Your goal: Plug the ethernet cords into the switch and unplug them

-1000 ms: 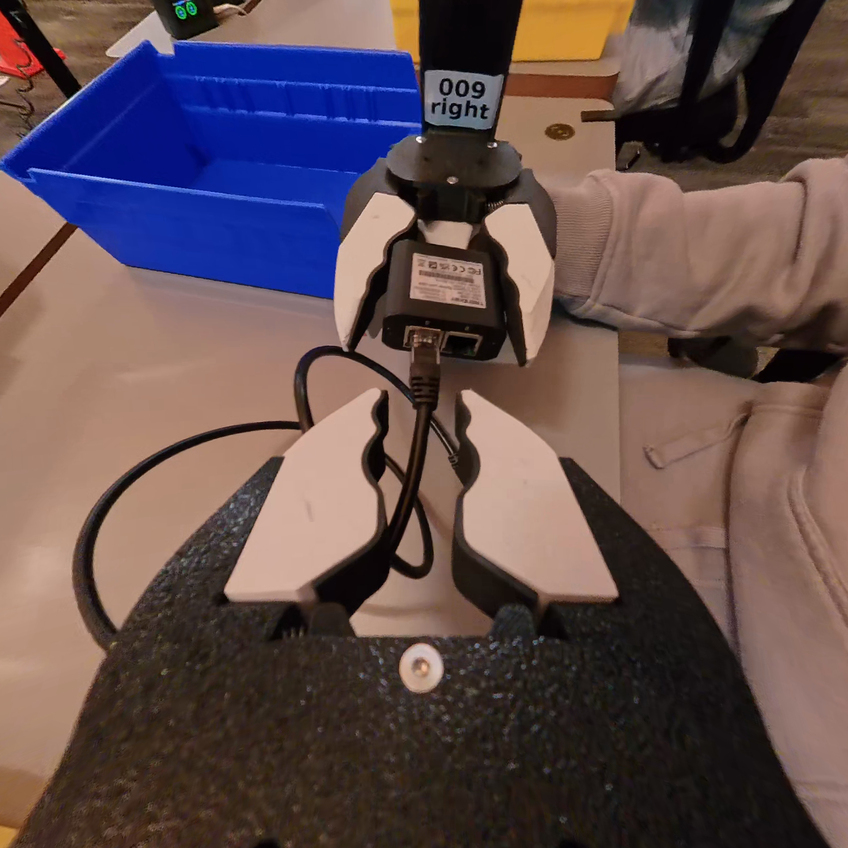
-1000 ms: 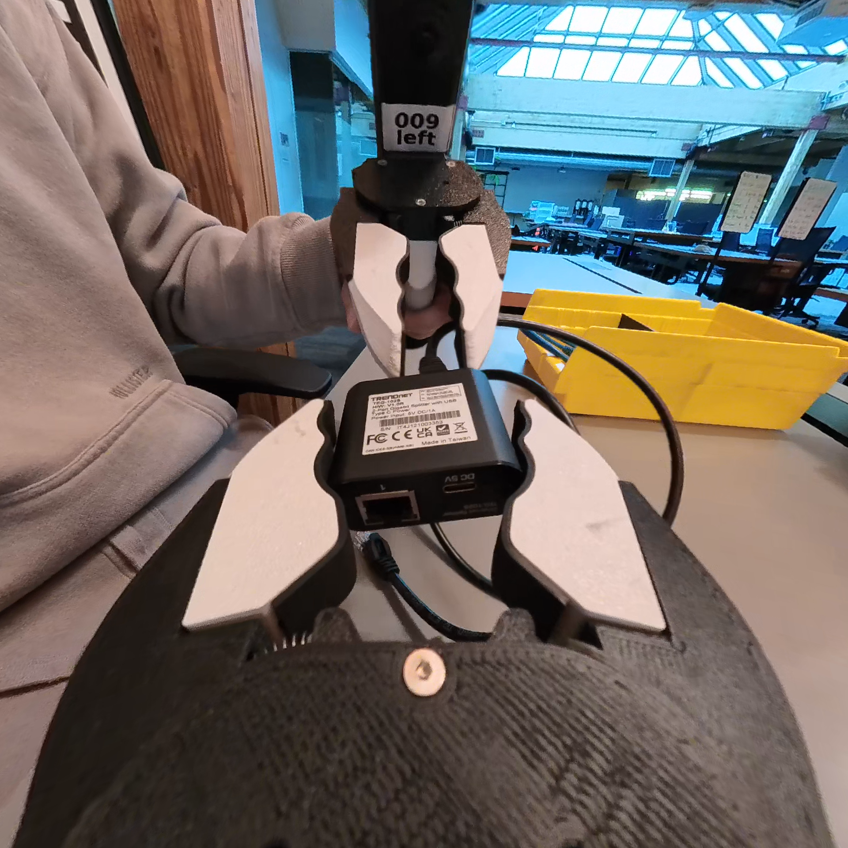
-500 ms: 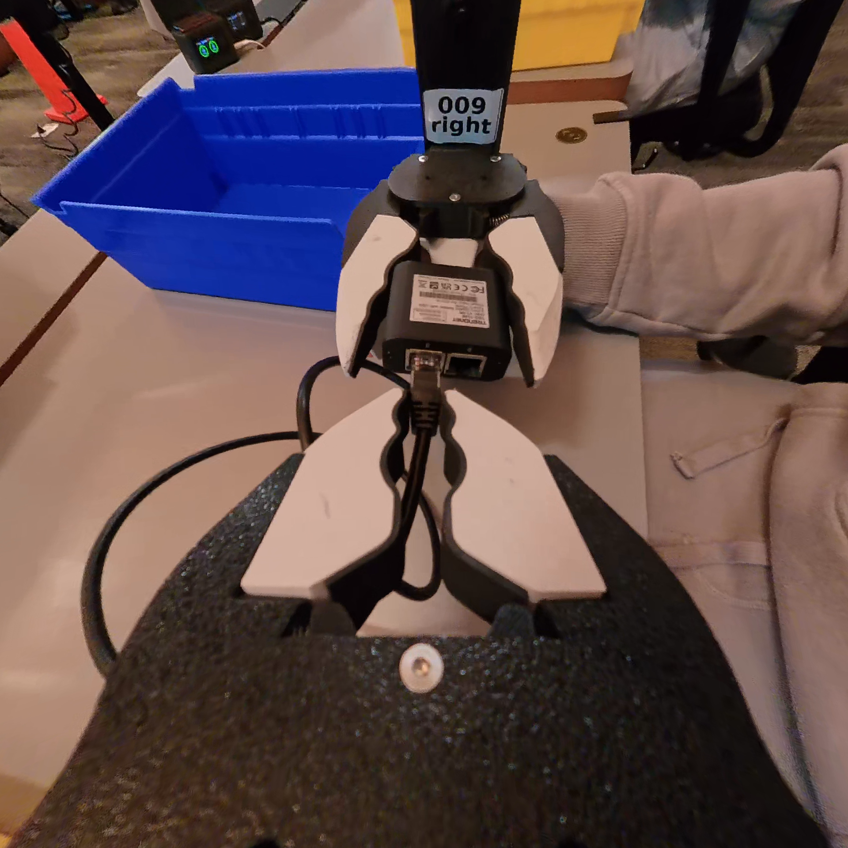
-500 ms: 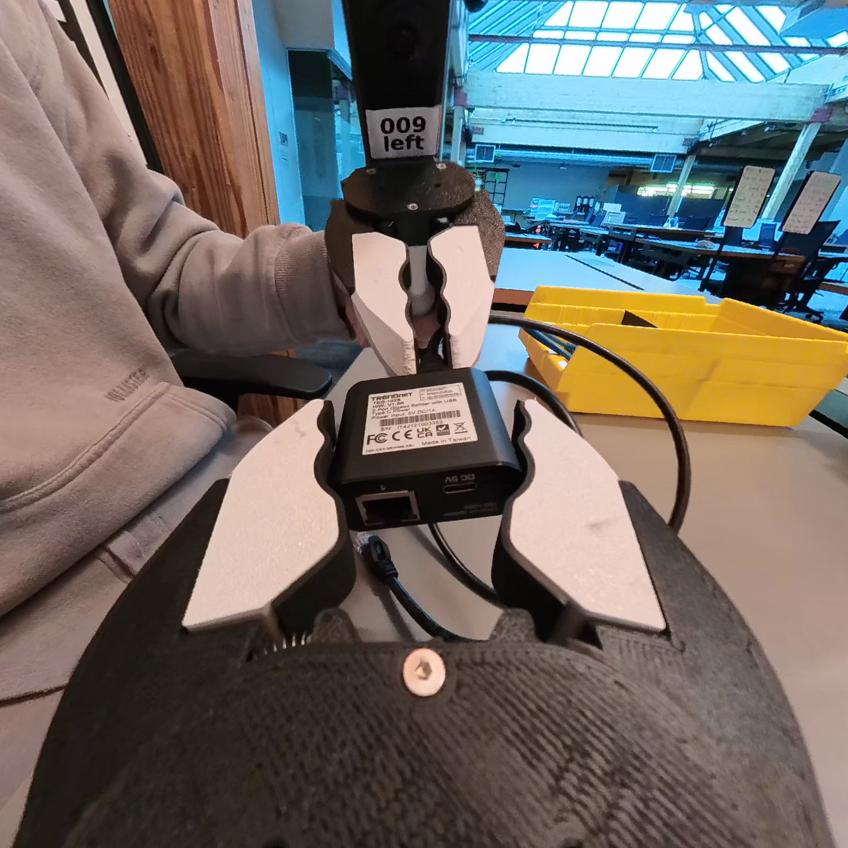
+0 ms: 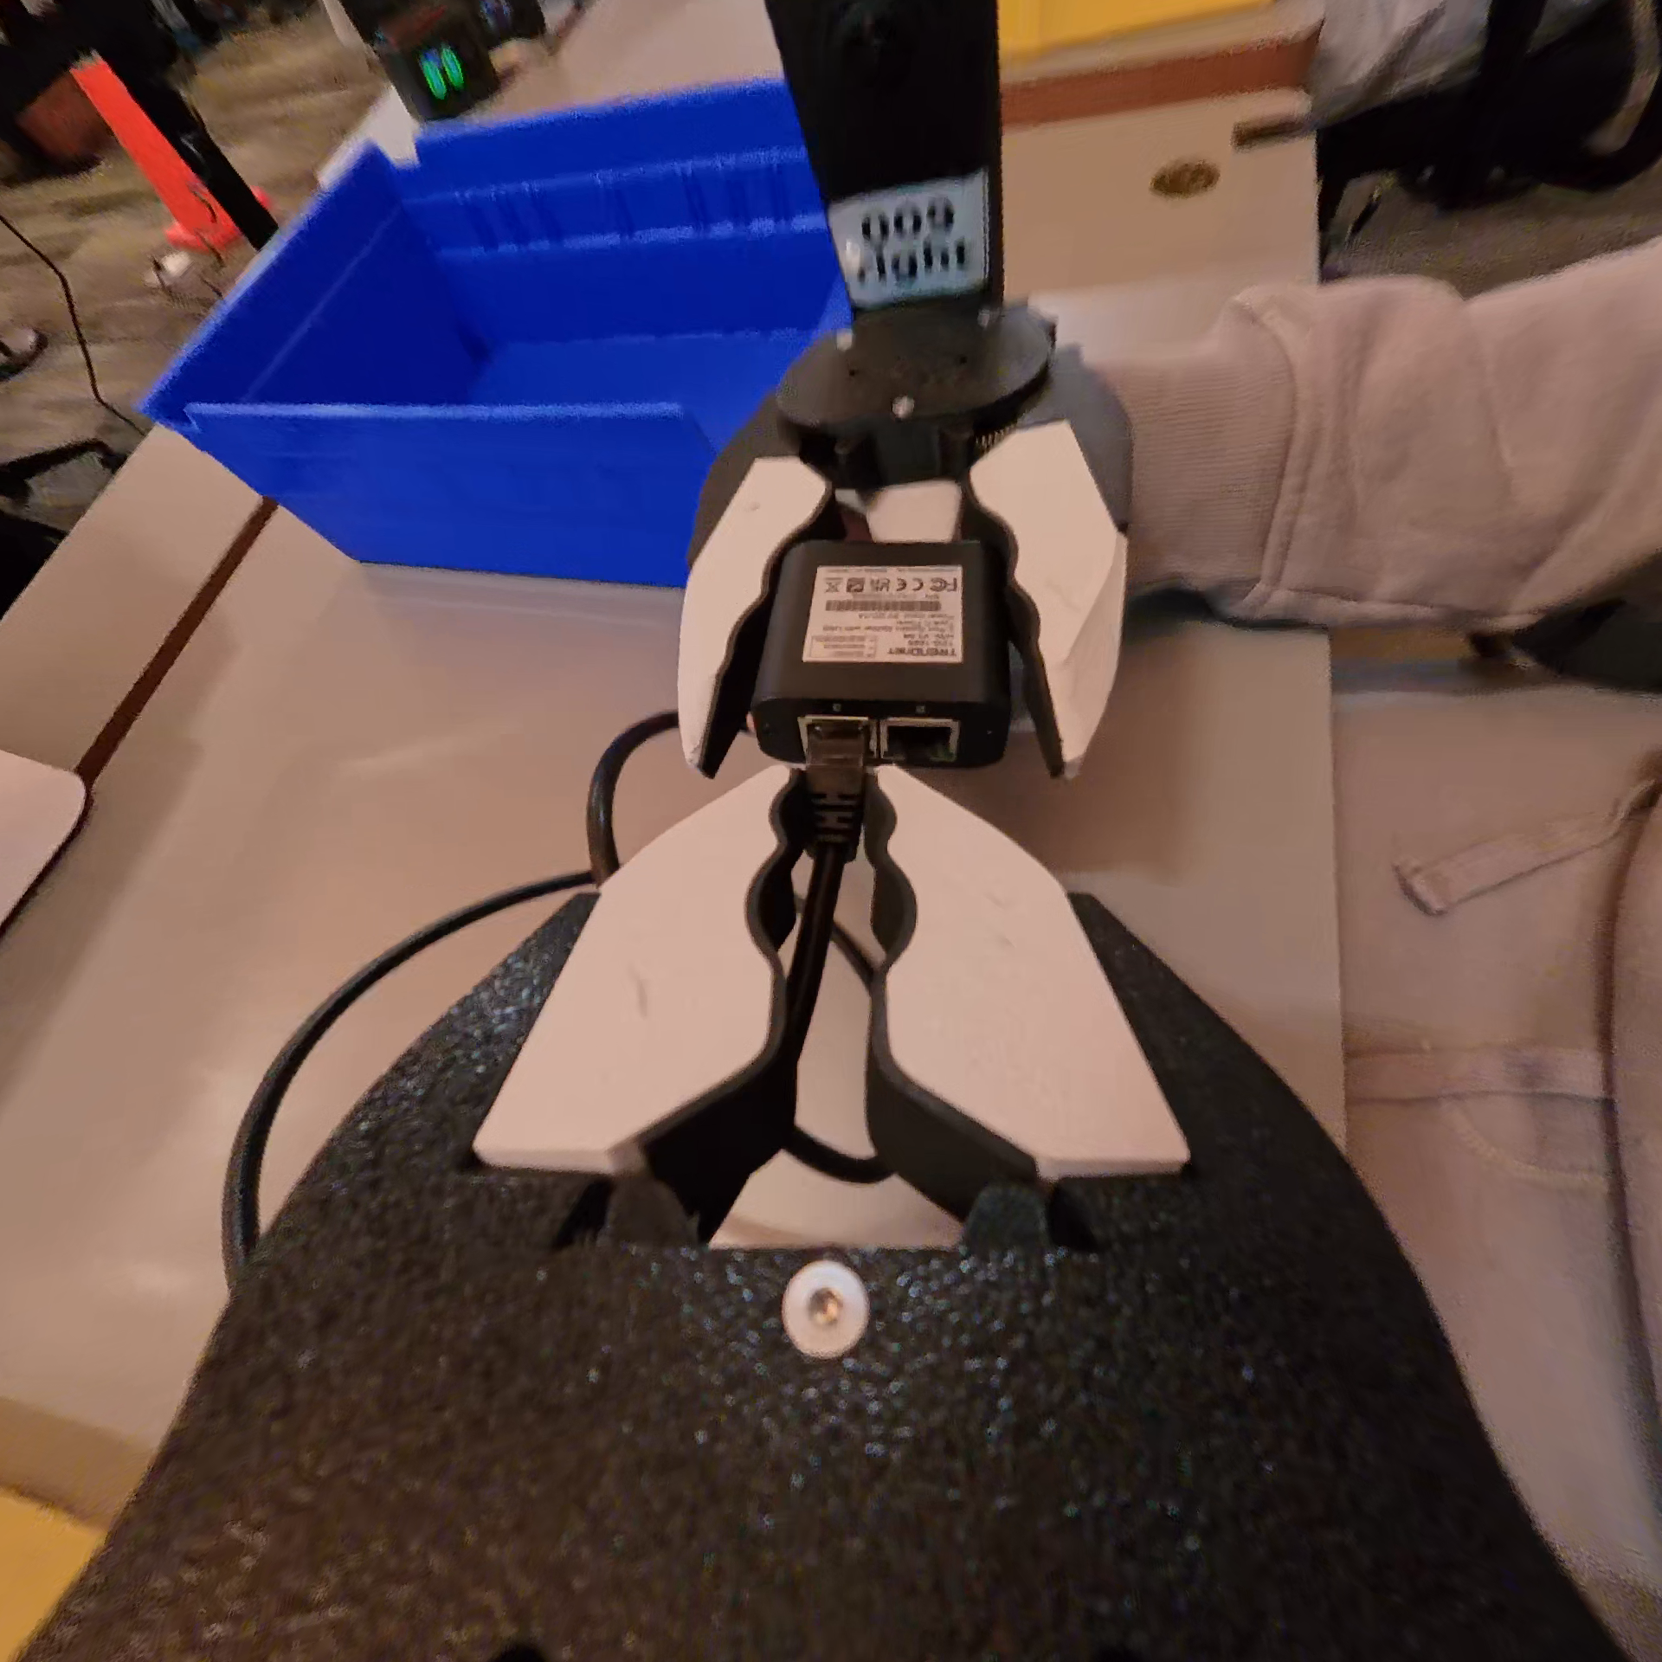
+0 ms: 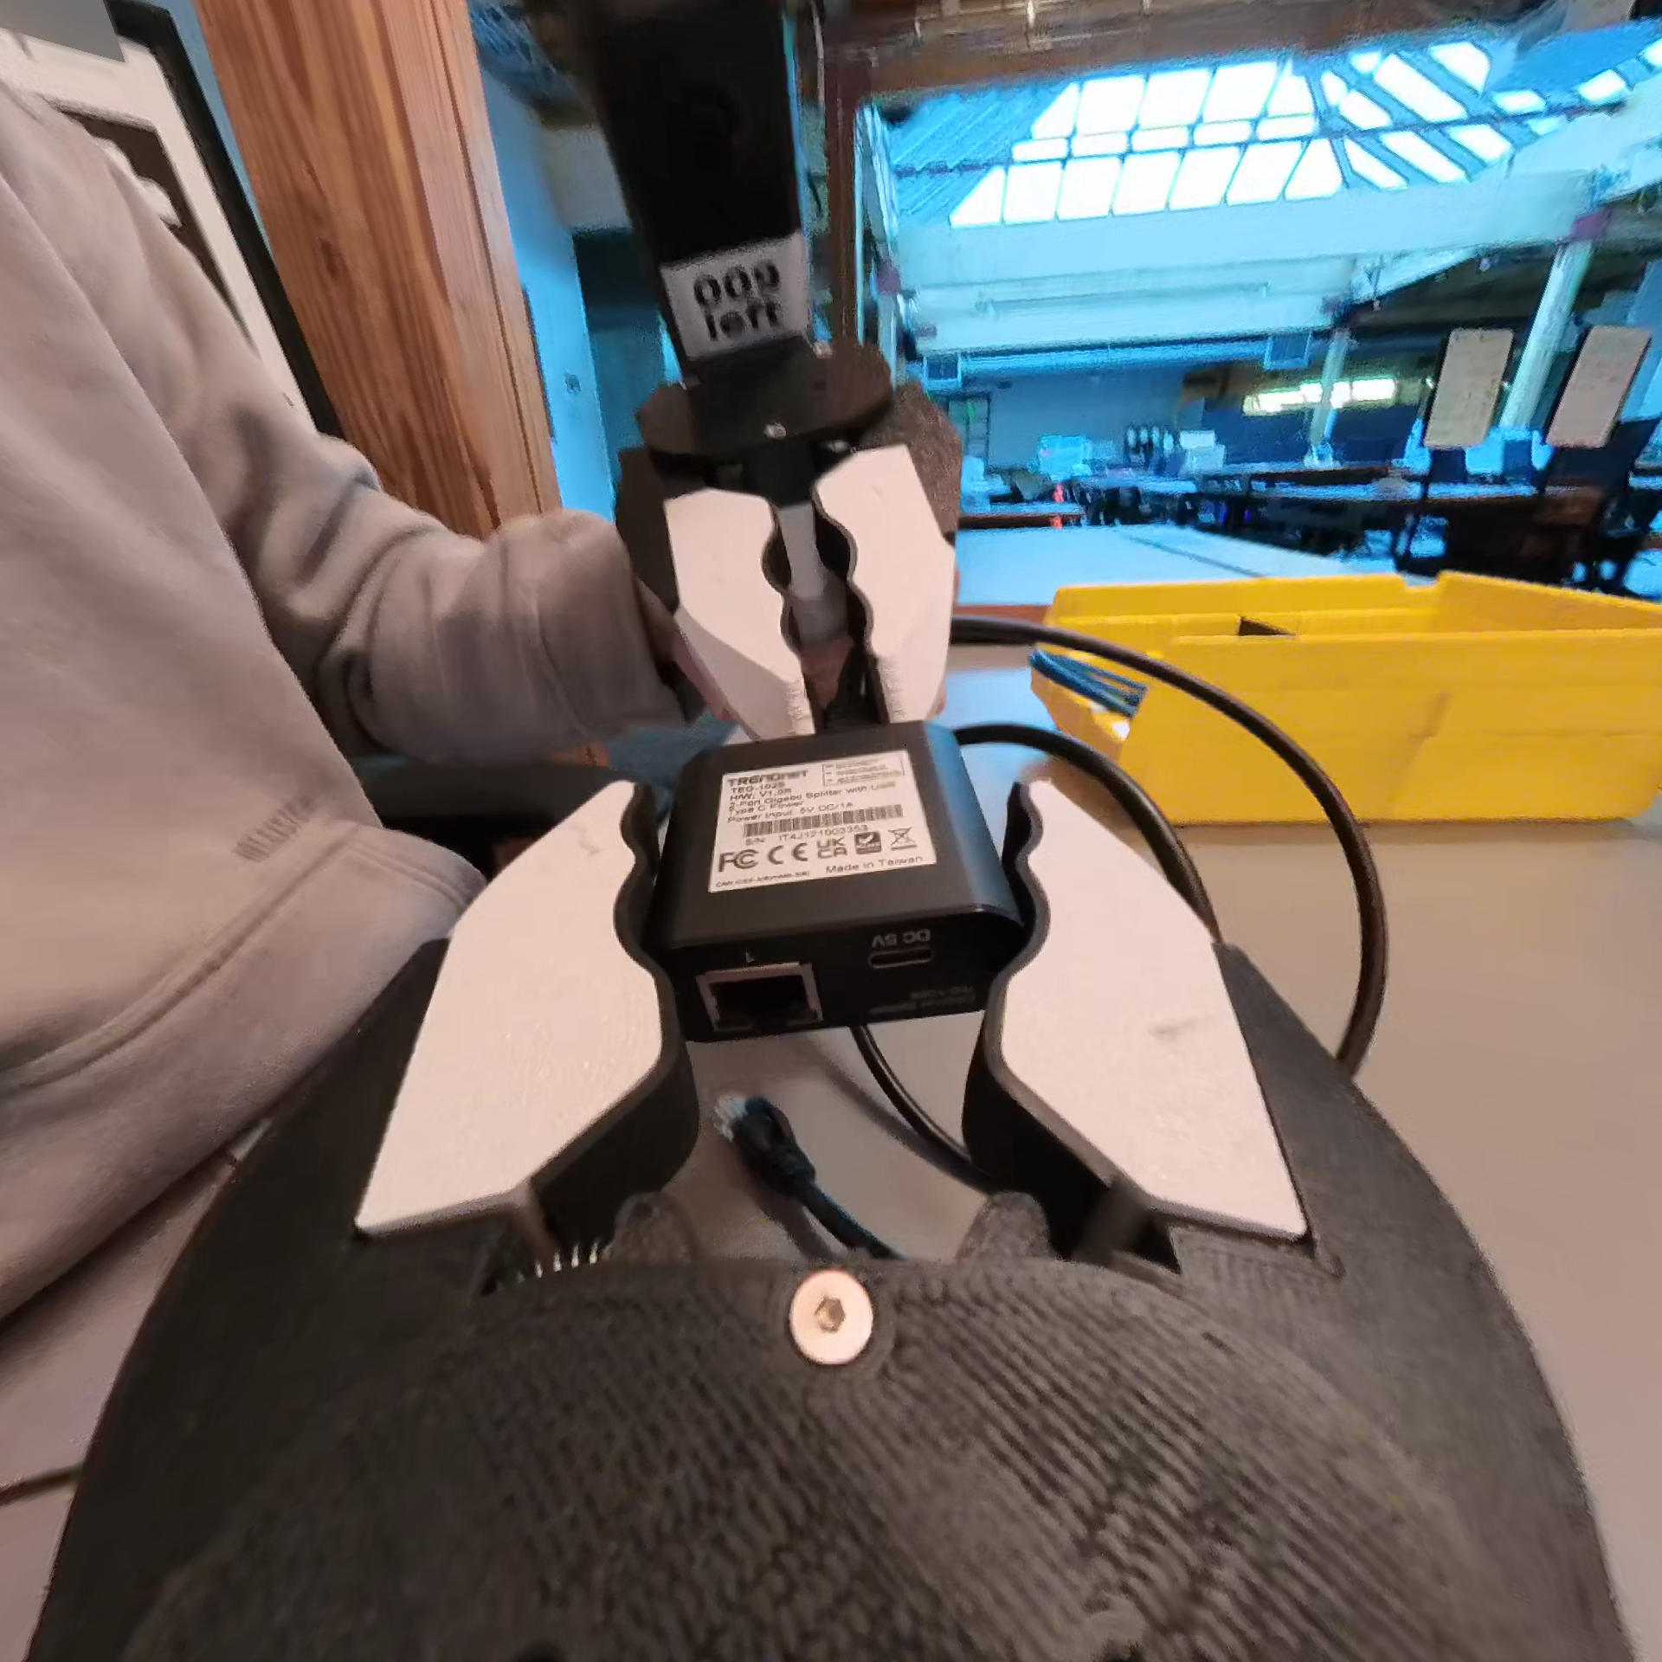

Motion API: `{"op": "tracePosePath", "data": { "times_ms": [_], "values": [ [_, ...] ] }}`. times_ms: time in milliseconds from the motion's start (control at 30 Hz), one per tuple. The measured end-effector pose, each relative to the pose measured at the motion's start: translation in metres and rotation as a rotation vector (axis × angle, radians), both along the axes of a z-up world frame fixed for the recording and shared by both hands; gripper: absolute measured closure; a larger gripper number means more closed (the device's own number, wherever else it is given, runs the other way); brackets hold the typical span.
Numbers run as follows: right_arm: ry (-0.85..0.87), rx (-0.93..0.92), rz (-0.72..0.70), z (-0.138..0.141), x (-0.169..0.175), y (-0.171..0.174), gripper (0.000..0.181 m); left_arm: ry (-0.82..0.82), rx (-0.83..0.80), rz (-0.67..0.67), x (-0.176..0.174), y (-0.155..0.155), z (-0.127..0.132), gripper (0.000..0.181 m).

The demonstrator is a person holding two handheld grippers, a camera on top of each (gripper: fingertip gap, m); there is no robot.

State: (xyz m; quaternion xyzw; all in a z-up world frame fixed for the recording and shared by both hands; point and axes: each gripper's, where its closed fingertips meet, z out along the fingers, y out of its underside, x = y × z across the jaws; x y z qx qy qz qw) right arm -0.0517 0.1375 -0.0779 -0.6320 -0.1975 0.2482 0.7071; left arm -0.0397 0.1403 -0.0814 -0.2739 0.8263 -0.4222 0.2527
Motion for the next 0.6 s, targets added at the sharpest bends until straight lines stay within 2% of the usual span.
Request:
{"op": "tracePosePath", "data": {
  "times_ms": [67,133,233,333,400,500,533,600],
  "values": [
    [0.016,0.027,-0.001,0.005,0.000,-0.001,0.106,-0.009,-0.085,-0.013,-0.001,-0.003,0.008,0.171],
    [-0.051,0.012,-0.031,-0.001,0.000,0.003,0.106,-0.020,-0.042,-0.006,0.000,0.001,0.003,0.170],
    [-0.035,0.050,-0.060,0.001,0.004,0.006,0.106,-0.053,-0.039,0.004,0.002,0.002,0.003,0.169],
    [-0.015,0.049,-0.105,0.002,0.008,0.013,0.106,-0.126,-0.105,0.073,0.007,0.008,0.022,0.142],
    [-0.048,0.041,-0.162,0.000,0.013,0.016,0.106,-0.212,-0.150,0.124,0.004,0.021,0.047,0.129],
    [-0.046,0.039,-0.229,0.000,0.024,0.018,0.106,-0.353,-0.241,0.175,-0.013,0.056,0.091,0.133],
    [-0.033,0.045,-0.237,0.001,0.027,0.017,0.106,-0.355,-0.224,0.213,-0.018,0.076,0.096,0.135],
    [-0.010,0.051,-0.239,0.003,0.029,0.016,0.106,-0.248,-0.080,0.296,-0.026,0.128,0.077,0.128]
  ]
}}
